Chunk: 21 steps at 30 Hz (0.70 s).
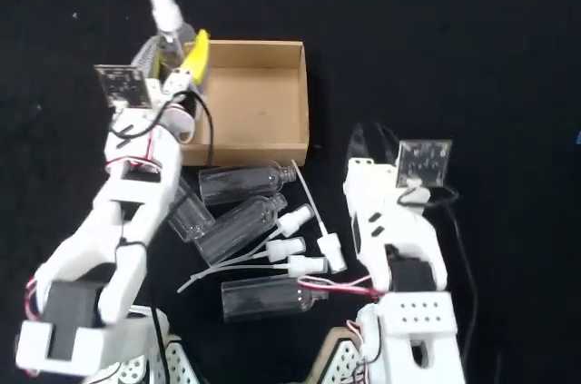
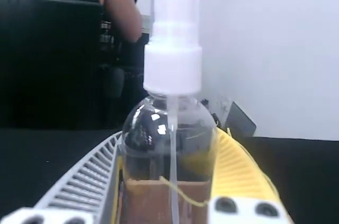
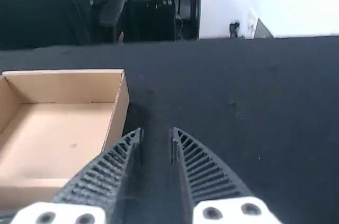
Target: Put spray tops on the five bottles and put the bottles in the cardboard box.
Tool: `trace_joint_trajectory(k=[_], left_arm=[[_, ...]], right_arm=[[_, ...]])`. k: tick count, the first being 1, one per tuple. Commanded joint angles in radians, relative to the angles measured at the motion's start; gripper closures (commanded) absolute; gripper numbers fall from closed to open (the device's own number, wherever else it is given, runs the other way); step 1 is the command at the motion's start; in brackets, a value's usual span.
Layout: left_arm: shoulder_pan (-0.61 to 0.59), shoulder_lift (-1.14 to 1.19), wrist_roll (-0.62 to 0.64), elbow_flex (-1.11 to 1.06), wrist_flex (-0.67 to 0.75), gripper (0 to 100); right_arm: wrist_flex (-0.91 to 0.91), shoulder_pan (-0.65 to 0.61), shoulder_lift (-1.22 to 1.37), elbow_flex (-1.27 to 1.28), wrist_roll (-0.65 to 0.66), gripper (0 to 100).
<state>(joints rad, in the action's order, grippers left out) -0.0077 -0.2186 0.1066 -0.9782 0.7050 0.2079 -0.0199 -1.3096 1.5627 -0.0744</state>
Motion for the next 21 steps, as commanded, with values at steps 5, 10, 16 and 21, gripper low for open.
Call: trace_joint_trajectory(k=[5, 10, 16, 21], left_arm=[[0.039, 0.098, -0.003, 0.061, 0.203, 97], [0.036, 0.098, -0.003, 0.048, 0.213, 97], [0.045, 0.098, -0.066, 0.015, 0.215, 97], [0.047, 0.098, -0.086, -0.007, 0.216, 97]], right_arm=[[-0.041, -0.081, 0.443, -0.311, -0.035, 79.3], [-0.048, -0.133, 0.664, -0.481, -0.172, 77.3], [-0.049, -0.164, 0.874, -0.613, -0.253, 77.0], [-0.049, -0.163, 1.049, -0.713, -0.253, 77.0]])
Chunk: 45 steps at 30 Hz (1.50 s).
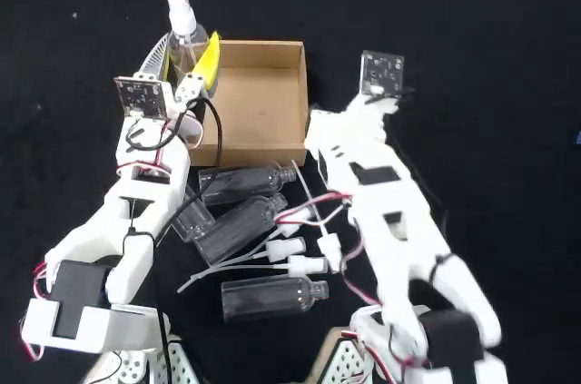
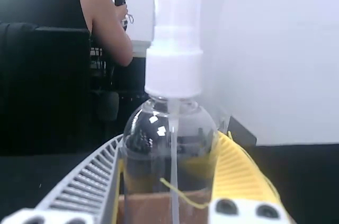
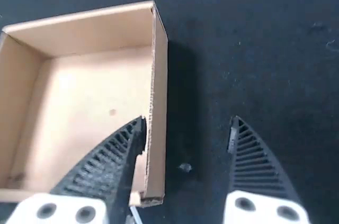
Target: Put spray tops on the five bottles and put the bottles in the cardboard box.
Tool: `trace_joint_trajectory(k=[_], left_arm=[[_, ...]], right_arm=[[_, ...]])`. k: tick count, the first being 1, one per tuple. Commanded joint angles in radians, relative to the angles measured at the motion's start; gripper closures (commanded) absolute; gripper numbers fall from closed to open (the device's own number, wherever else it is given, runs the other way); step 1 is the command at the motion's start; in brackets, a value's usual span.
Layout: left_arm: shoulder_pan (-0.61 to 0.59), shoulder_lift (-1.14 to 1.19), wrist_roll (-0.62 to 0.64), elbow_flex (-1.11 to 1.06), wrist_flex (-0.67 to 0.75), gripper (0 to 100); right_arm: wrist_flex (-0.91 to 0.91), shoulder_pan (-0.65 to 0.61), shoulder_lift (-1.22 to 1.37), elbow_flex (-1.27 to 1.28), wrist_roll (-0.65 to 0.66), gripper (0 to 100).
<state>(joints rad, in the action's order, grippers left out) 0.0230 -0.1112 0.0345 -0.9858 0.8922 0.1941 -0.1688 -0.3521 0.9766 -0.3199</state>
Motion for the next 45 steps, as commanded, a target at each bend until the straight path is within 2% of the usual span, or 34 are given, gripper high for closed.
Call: trace_joint_trajectory(k=[1, 8, 12, 16, 22, 28, 33, 38, 45], left_arm=[[0.016, -0.009, -0.014, 0.001, 0.029, 97], [0.007, -0.009, -0.014, -0.004, 0.029, 97], [0.007, -0.009, -0.014, -0.004, 0.029, 97], [0.007, -0.008, -0.014, -0.004, 0.028, 97], [0.007, -0.003, -0.014, -0.004, 0.028, 97], [0.005, -0.002, -0.014, -0.005, 0.028, 97], [0.005, 0.0, -0.014, -0.005, 0.028, 97], [0.005, -0.008, -0.015, -0.024, 0.028, 97], [0.005, -0.009, -0.017, -0.036, 0.028, 97]], right_arm=[[-0.035, -0.012, 0.127, -0.147, -0.008, 77.0], [-0.034, -0.015, 0.295, -0.24, -0.003, 77.2], [-0.034, -0.017, 0.334, -0.262, 0.078, 77.2], [-0.034, -0.058, 0.351, -0.265, 0.106, 77.2], [-0.023, -0.074, 0.309, -0.257, 0.106, 77.2], [0.101, -0.081, 0.191, -0.257, 0.098, 77.2], [0.11, -0.089, 0.166, -0.245, 0.095, 77.1], [0.049, -0.158, 0.166, -0.2, 0.098, 76.9], [-0.106, -0.161, 0.168, -0.107, 0.098, 76.9]])
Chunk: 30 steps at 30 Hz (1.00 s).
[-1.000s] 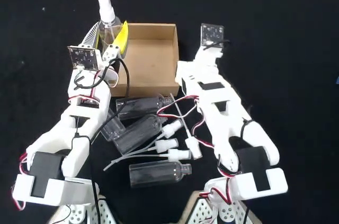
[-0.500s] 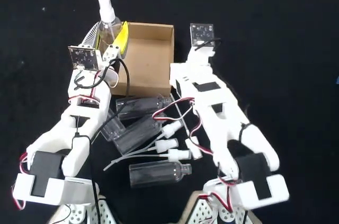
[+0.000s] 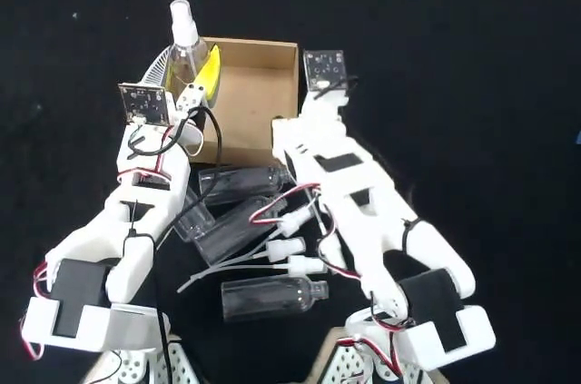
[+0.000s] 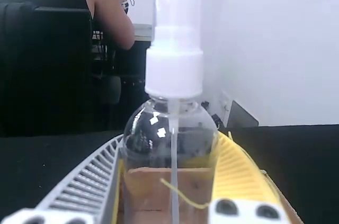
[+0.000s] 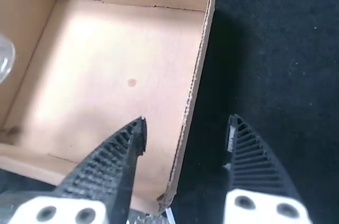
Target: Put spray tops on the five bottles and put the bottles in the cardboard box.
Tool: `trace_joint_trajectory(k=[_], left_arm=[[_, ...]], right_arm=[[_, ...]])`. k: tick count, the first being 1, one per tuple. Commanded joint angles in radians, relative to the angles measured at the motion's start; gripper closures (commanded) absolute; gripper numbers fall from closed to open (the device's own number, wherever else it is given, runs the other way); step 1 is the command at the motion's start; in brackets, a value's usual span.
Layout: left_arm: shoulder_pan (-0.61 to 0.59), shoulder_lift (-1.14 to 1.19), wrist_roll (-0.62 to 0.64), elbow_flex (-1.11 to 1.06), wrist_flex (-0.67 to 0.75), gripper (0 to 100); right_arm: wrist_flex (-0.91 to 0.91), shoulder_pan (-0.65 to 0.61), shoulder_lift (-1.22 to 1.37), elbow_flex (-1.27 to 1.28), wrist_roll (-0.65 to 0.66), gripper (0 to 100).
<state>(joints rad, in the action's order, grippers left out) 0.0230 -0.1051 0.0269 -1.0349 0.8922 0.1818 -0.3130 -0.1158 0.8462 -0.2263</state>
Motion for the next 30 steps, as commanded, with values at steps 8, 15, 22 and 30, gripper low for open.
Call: trace_joint_trajectory(k=[8, 15, 22, 30], left_arm=[[0.005, -0.015, -0.009, 0.013, 0.028, 97], [0.005, -0.015, -0.008, 0.013, 0.028, 97], [0.005, -0.015, -0.008, 0.013, 0.028, 97], [0.004, -0.011, -0.009, 0.013, 0.028, 97]], right_arm=[[-0.025, -0.003, 0.088, -0.071, 0.011, 77.2], [0.284, 0.064, 0.122, -0.265, 0.014, 85.3], [0.295, 0.132, 0.125, -0.274, 0.207, 99.1], [0.425, 0.196, 0.09, -0.303, 0.341, 98.8]])
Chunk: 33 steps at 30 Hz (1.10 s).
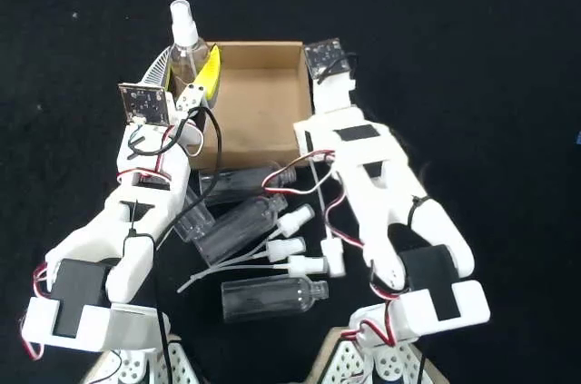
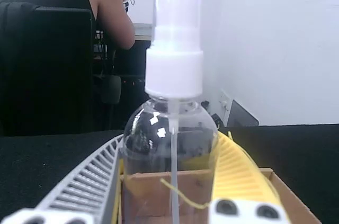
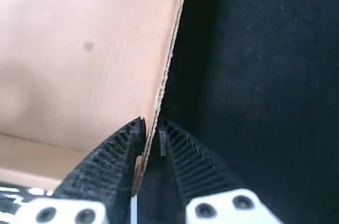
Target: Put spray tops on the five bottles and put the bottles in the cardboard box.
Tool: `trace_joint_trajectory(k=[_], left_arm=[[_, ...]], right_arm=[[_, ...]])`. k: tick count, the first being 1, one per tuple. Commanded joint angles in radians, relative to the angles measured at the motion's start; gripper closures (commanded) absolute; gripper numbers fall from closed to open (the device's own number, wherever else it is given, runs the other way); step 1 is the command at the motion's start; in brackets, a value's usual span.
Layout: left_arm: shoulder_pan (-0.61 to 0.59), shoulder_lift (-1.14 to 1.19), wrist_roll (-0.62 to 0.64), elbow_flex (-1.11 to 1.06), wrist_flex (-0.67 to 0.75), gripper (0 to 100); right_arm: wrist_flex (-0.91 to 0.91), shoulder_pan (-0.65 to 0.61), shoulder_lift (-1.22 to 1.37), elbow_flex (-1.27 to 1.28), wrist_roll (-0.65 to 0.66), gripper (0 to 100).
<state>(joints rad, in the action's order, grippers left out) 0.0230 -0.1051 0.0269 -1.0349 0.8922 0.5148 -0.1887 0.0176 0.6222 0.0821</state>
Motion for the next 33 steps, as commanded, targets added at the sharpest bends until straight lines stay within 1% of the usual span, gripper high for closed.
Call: trace_joint_trajectory(k=[1, 5, 9, 11, 14, 18, 19, 22, 25, 28, 30, 33], left_arm=[[0.004, -0.011, -0.009, 0.013, 0.028, 97], [0.004, -0.008, -0.008, 0.013, 0.028, 97], [0.005, -0.006, -0.008, 0.013, 0.028, 97], [0.005, -0.006, -0.006, 0.013, 0.028, 97], [0.005, -0.006, -0.006, 0.013, 0.028, 97], [0.005, -0.012, -0.006, 0.013, 0.028, 97], [0.005, -0.014, -0.006, 0.013, 0.028, 97], [0.005, -0.014, -0.006, 0.012, 0.028, 97], [0.004, -0.015, -0.006, 0.012, 0.028, 97], [0.004, -0.015, -0.006, 0.012, 0.028, 97], [-0.008, -0.015, -0.006, 0.012, 0.028, 97], [-0.051, -0.015, -0.006, 0.021, 0.028, 97]], right_arm=[[0.124, 0.087, -0.056, -0.082, 0.021, 98.8], [0.215, 0.1, -0.102, -0.07, 0.003, 98.8], [0.203, 0.089, -0.104, -0.047, 0.092, 98.8], [0.199, 0.087, -0.104, -0.048, 0.104, 98.8], [0.193, 0.084, -0.107, -0.062, 0.069, 96.2], [0.212, 0.083, -0.139, -0.117, -0.018, 83.0], [0.229, 0.083, -0.157, -0.136, -0.025, 81.6], [0.295, 0.072, -0.255, -0.151, -0.031, 83.8], [0.336, 0.003, -0.383, -0.09, -0.008, 84.2], [0.298, -0.129, -0.495, 0.019, 0.028, 84.2], [0.21, -0.193, -0.529, 0.101, 0.014, 84.6], [0.026, -0.219, -0.512, 0.209, -0.06, 84.7]])
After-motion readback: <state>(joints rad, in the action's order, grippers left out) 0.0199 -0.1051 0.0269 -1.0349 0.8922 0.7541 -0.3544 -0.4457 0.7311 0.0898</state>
